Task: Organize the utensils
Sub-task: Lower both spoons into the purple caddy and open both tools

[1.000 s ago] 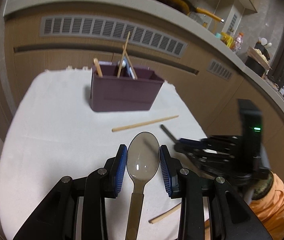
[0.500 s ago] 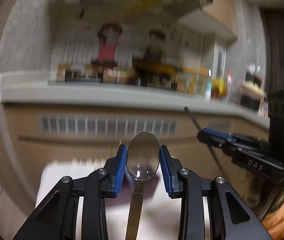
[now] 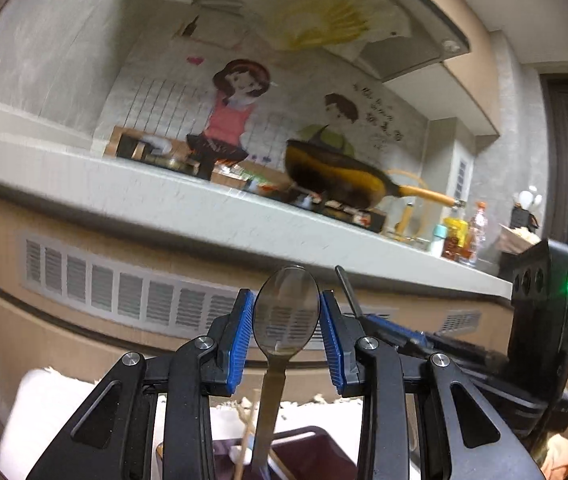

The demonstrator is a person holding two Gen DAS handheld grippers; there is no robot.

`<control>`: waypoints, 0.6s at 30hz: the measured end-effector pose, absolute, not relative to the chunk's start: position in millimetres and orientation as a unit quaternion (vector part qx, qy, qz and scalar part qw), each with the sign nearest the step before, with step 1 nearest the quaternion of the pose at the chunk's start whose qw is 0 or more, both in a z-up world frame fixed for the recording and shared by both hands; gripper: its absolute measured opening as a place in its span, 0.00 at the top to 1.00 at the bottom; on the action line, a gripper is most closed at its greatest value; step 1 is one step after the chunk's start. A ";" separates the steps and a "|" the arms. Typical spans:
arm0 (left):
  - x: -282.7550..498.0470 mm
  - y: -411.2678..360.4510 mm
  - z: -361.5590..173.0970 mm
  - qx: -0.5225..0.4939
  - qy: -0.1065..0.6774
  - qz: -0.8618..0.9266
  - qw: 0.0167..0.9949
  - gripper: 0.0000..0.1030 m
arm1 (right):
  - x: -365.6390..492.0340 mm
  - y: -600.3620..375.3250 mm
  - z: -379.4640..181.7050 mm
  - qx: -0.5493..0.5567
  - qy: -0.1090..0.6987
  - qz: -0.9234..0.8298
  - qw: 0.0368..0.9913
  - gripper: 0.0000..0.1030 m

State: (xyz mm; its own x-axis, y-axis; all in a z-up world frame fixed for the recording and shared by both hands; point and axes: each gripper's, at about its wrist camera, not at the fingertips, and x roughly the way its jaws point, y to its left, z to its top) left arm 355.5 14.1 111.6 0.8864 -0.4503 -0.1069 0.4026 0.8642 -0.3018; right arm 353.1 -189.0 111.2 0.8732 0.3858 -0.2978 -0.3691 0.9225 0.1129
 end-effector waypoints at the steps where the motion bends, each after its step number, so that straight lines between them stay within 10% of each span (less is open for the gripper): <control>1: 361.4 13.7 103.1 -0.138 0.094 -0.222 0.961 0.67 | 361.1 -188.0 102.3 0.023 0.163 0.193 0.967 0.88; 18: 370.1 34.8 34.3 -0.152 0.205 -0.202 0.946 0.66 | 406.9 -176.3 14.6 -0.024 0.215 0.151 0.965 0.89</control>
State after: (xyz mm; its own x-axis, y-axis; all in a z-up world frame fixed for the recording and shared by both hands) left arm 370.1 34.8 34.3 0.8341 -0.4445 -0.3267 0.3198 0.8722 -0.3702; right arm 406.9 -176.3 14.6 0.8626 0.2805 -0.4211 -0.3007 0.9535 0.0191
